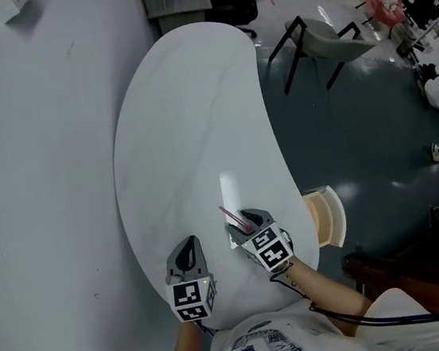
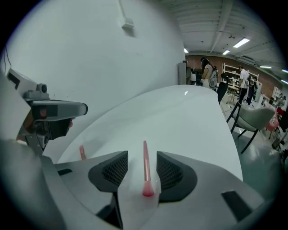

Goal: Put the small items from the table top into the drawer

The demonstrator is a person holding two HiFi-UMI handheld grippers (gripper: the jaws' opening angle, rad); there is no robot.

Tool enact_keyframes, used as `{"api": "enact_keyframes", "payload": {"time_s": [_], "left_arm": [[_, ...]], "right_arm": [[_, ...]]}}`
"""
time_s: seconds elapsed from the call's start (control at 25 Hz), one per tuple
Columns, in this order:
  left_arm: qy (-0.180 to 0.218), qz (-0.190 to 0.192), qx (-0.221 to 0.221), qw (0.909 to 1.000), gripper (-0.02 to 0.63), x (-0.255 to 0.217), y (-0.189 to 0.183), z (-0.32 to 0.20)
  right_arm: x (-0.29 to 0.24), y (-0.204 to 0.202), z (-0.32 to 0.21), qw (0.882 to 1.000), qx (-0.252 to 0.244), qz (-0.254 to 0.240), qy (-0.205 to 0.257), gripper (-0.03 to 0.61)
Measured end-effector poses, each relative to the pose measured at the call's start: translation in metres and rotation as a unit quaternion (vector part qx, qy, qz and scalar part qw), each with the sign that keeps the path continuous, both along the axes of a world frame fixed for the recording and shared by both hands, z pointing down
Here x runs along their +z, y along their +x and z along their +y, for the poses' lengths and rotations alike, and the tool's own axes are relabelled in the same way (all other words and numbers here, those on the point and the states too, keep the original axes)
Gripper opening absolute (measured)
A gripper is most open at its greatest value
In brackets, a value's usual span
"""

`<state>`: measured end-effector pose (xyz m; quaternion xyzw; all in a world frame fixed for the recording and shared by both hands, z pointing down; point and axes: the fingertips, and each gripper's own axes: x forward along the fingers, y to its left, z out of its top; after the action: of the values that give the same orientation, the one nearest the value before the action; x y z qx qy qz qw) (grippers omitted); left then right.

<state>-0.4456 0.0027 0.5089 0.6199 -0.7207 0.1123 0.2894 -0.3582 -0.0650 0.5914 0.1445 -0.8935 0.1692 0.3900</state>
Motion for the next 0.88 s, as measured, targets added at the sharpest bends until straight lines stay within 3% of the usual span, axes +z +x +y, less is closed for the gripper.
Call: {"api": "enact_keyframes", "payload": {"time_s": [0.56, 0.88], "left_arm": [[-0.013, 0.004, -0.005, 0.9999, 0.020, 0.010, -0.002, -0.002], [-0.013, 0.004, -0.008, 0.9999, 0.020, 0.005, -0.002, 0.004]], "right_arm": [[0.025, -0.003, 0.001, 0.999, -0.023, 0.041, 0.006, 0.163], [0.034, 0.002, 0.000, 0.998, -0.012, 0.058, 0.020, 0.092]]}}
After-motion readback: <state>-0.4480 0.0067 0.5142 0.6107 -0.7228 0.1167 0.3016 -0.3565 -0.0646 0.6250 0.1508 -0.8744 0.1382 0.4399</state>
